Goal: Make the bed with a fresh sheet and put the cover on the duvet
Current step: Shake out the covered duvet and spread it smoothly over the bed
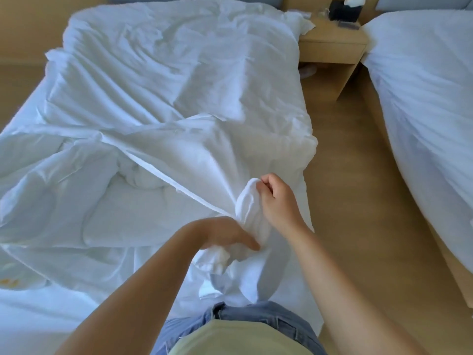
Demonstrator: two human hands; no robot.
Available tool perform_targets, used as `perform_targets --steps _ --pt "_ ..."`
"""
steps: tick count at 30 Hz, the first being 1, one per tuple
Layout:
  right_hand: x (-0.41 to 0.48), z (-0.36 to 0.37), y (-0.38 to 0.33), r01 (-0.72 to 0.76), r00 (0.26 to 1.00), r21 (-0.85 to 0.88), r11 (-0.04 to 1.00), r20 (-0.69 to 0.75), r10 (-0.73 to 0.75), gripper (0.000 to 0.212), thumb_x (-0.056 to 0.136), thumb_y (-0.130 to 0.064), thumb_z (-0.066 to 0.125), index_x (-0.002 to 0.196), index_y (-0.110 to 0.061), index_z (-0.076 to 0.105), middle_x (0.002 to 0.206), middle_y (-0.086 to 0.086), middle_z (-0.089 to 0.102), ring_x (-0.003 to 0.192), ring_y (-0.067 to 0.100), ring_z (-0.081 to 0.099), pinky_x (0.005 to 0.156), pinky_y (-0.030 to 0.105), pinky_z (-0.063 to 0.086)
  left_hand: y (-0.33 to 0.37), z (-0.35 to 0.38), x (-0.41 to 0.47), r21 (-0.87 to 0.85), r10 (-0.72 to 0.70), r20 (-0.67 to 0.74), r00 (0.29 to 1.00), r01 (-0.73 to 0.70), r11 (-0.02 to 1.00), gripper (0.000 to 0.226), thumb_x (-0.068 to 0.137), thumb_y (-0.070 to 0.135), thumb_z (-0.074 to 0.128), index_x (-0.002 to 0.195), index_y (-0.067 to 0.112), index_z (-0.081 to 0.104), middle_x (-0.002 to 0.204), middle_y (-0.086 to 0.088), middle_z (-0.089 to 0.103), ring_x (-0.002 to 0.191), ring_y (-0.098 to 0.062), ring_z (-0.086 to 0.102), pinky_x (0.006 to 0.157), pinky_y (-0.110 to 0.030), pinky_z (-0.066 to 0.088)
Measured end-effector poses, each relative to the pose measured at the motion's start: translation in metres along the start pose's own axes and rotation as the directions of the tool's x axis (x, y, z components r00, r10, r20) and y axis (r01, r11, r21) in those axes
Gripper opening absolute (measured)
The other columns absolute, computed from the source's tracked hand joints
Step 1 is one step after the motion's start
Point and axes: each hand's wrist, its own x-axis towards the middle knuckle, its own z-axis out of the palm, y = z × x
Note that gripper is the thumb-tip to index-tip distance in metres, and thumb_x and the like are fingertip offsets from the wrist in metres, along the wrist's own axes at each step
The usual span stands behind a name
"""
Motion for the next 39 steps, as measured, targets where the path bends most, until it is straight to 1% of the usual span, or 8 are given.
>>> perform_targets --steps 4,7,14,19,27,32,37,39 --pt "0.004 -0.001 0.0 -0.046 0.998 0.074 0.996 0.044 0.043 0.019 0.095 -0.017 0.05 0.078 -0.011 0.056 0.068 -0.004 0.051 0.063 0.007 0.045 0.06 0.017 0.037 0.002 -0.007 -0.001 -0.245 0.039 -0.356 0.934 -0.134 0.96 0.017 0.067 0.03 0.069 0.067 0.016 0.06 0.066 0.002 0.059 0.06 -0.013 0.055 0.056 -0.023 0.04" --pt "0.007 0.0 -0.004 -0.057 0.997 0.098 0.994 0.06 0.051 0.019 0.095 -0.017 0.052 0.077 -0.013 0.057 0.068 -0.006 0.051 0.062 0.004 0.046 0.059 0.017 0.037 0.007 -0.006 -0.01 -0.688 0.127 -0.296 0.947 -0.304 0.659 0.018 0.053 0.023 0.056 0.064 0.011 0.063 0.06 -0.004 0.058 0.059 -0.022 0.055 0.056 -0.025 0.042" --pt "0.012 0.011 -0.027 0.029 0.999 0.037 0.999 0.021 -0.029 0.018 0.094 -0.016 0.053 0.08 -0.005 0.057 0.062 -0.007 0.045 0.056 0.003 0.041 0.055 0.016 0.034 0.005 -0.004 -0.011 0.165 0.002 -0.057 0.998 0.008 0.986 0.03 0.08 0.04 0.07 0.098 0.017 0.065 0.09 0.005 0.065 0.085 -0.011 0.061 0.078 -0.023 0.046" --pt "-0.012 0.017 -0.011 -0.288 0.942 0.192 0.938 0.235 0.241 0.038 0.094 -0.041 0.049 0.099 -0.005 0.062 0.098 0.005 0.066 0.091 0.017 0.061 0.085 0.03 0.047 0.001 -0.025 -0.014 -0.453 0.193 -0.172 0.966 -0.252 0.855 0.016 0.087 0.022 0.064 0.098 0.011 0.07 0.098 -0.01 0.073 0.093 -0.025 0.069 0.086 -0.036 0.054" --pt "0.004 0.017 -0.022 -0.034 0.999 -0.017 0.999 0.0 0.034 0.043 0.099 -0.027 0.045 0.059 -0.015 0.033 0.054 -0.002 0.035 0.053 0.01 0.035 0.051 0.026 0.027 -0.008 0.0 -0.016 -0.21 0.072 0.208 0.975 -0.027 0.977 0.023 0.08 0.027 0.073 0.1 0.025 0.064 0.098 0.006 0.072 0.095 -0.012 0.067 0.086 -0.026 0.052" --pt "0.005 0.031 -0.021 -0.058 0.997 0.065 0.996 -0.04 0.061 0.043 0.098 -0.028 0.048 0.06 -0.016 0.031 0.056 -0.004 0.034 0.054 0.01 0.033 0.054 0.027 0.028 -0.004 -0.028 -0.019 0.091 -0.061 0.14 0.988 0.048 0.995 0.023 0.076 0.024 0.076 0.094 0.023 0.063 0.097 0.003 0.069 0.093 -0.015 0.065 0.083 -0.026 0.05" --pt "-0.011 0.02 -0.009 -0.245 0.929 0.241 0.939 0.337 0.155 0.032 0.094 -0.051 0.045 0.088 -0.027 0.067 0.086 -0.006 0.071 0.081 0.004 0.066 0.068 0.014 0.049 -0.004 -0.036 -0.012 -0.632 0.202 -0.081 0.976 -0.208 0.747 0.027 0.082 0.021 0.066 0.106 0.008 0.068 0.103 -0.01 0.072 0.095 -0.024 0.069 0.085 -0.036 0.055" --pt "-0.012 0.02 -0.004 -0.208 0.956 0.237 0.949 0.255 0.146 0.027 0.093 -0.045 0.052 0.085 -0.026 0.07 0.084 -0.008 0.073 0.081 0.006 0.068 0.07 0.019 0.051 -0.005 -0.029 -0.009 -0.579 0.208 -0.032 0.978 -0.188 0.793 0.025 0.087 0.024 0.064 0.108 0.011 0.067 0.105 -0.009 0.072 0.097 -0.025 0.068 0.083 -0.035 0.055"
